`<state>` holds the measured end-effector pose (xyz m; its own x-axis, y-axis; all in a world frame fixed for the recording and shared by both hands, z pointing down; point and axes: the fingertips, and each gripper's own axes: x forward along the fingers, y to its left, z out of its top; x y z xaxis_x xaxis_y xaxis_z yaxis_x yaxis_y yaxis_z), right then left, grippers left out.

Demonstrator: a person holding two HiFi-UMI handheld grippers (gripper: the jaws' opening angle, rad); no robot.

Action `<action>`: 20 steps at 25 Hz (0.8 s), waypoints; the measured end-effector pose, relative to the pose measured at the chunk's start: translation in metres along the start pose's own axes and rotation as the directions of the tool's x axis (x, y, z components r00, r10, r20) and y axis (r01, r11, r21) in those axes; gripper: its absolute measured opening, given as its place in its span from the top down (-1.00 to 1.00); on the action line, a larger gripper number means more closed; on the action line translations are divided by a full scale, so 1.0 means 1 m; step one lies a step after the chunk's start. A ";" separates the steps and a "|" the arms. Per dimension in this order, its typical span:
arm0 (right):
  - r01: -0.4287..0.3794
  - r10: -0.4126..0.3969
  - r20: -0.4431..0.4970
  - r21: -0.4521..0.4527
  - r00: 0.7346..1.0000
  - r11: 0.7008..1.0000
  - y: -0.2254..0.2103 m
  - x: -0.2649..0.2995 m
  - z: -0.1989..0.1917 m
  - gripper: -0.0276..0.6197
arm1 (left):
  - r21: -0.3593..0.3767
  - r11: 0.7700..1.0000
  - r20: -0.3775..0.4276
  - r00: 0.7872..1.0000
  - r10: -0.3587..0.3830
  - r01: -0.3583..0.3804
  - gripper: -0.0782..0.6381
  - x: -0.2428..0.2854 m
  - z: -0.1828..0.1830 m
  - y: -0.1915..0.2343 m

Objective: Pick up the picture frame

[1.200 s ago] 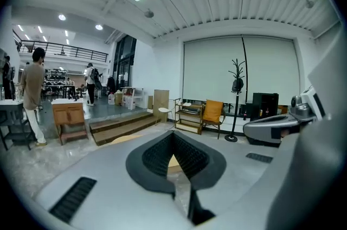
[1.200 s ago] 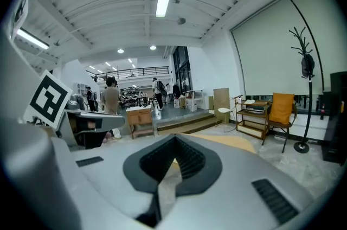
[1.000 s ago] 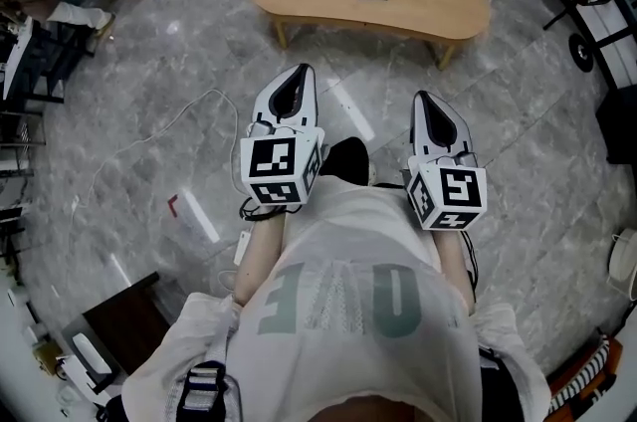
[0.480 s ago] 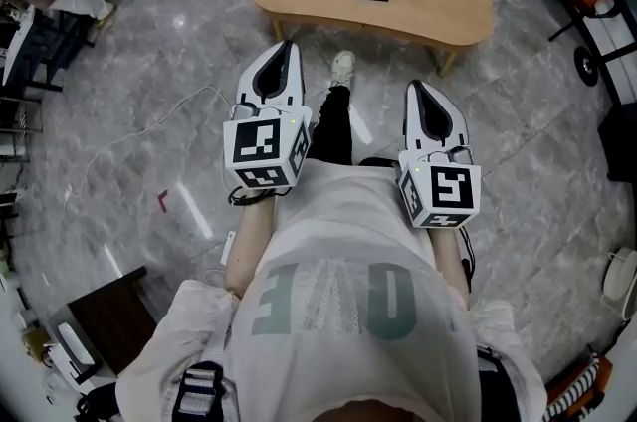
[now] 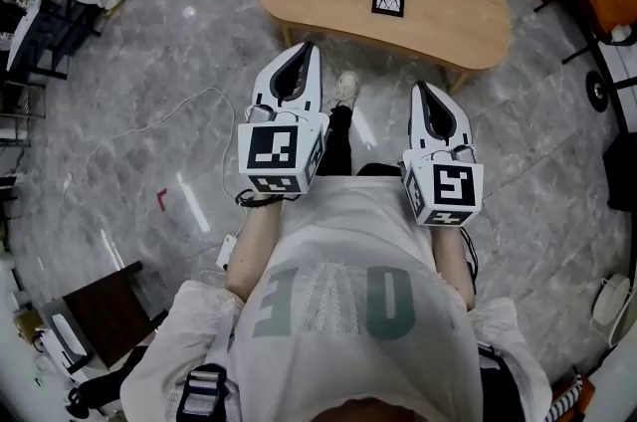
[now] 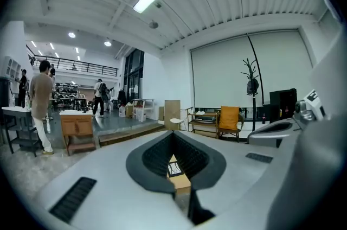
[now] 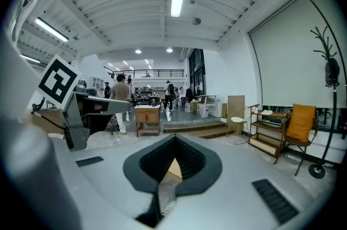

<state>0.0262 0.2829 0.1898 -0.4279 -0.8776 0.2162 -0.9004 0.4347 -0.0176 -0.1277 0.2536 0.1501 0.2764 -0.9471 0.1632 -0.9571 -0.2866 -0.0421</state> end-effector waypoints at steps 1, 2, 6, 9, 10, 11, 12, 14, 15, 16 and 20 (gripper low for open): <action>-0.001 0.001 -0.006 -0.001 1.000 1.000 -0.001 0.006 0.000 0.90 | -0.003 1.000 -0.004 1.000 -0.003 0.003 0.76 0.005 0.001 0.002; -0.001 0.001 -0.012 -0.002 1.000 1.000 -0.002 0.012 0.000 0.90 | -0.006 1.000 -0.009 1.000 -0.005 0.005 0.76 0.011 0.001 0.005; 0.004 -0.004 -0.028 -0.007 1.000 1.000 -0.006 0.043 0.004 0.90 | -0.015 1.000 -0.025 0.999 -0.020 0.020 0.76 0.039 0.002 0.018; 0.018 -0.019 -0.042 -0.015 0.999 1.000 -0.016 0.068 0.013 0.90 | -0.023 0.998 -0.050 0.997 -0.052 0.051 0.76 0.072 0.003 0.025; 0.028 -0.029 -0.049 -0.016 0.998 0.999 -0.022 0.075 0.017 0.90 | -0.030 0.997 -0.061 0.996 -0.067 0.065 0.76 0.085 0.003 0.026; 0.037 -0.038 -0.055 -0.014 0.998 0.999 -0.028 0.084 0.021 0.90 | -0.036 0.996 -0.069 0.994 -0.080 0.077 0.76 0.097 0.005 0.028; 0.045 -0.045 -0.058 -0.010 0.997 0.999 -0.033 0.093 0.026 0.90 | -0.040 0.995 -0.075 0.993 -0.091 0.089 0.76 0.109 0.008 0.031; 0.057 -0.057 -0.060 -0.003 0.997 0.998 -0.042 0.117 0.037 0.90 | -0.039 0.993 -0.077 0.991 -0.113 0.110 0.75 0.135 0.016 0.040; 0.063 -0.063 -0.062 -0.003 0.996 0.998 -0.047 0.129 0.043 0.90 | -0.038 0.992 -0.077 0.989 -0.125 0.122 0.76 0.148 0.021 0.044; 0.069 -0.069 -0.066 -0.003 0.995 0.998 -0.052 0.141 0.048 0.90 | -0.039 0.990 -0.076 0.988 -0.137 0.134 0.76 0.161 0.025 0.048; 0.087 -0.085 -0.086 0.015 0.993 0.996 -0.070 0.189 0.066 0.90 | -0.045 0.987 -0.067 0.985 -0.157 0.155 0.75 0.212 0.043 0.071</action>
<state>0.0029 0.0733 0.1672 -0.3411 -0.8909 0.2999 -0.9353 0.3535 -0.0137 -0.1333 0.0265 0.1396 0.4173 -0.8784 0.2329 -0.9058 -0.4228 0.0283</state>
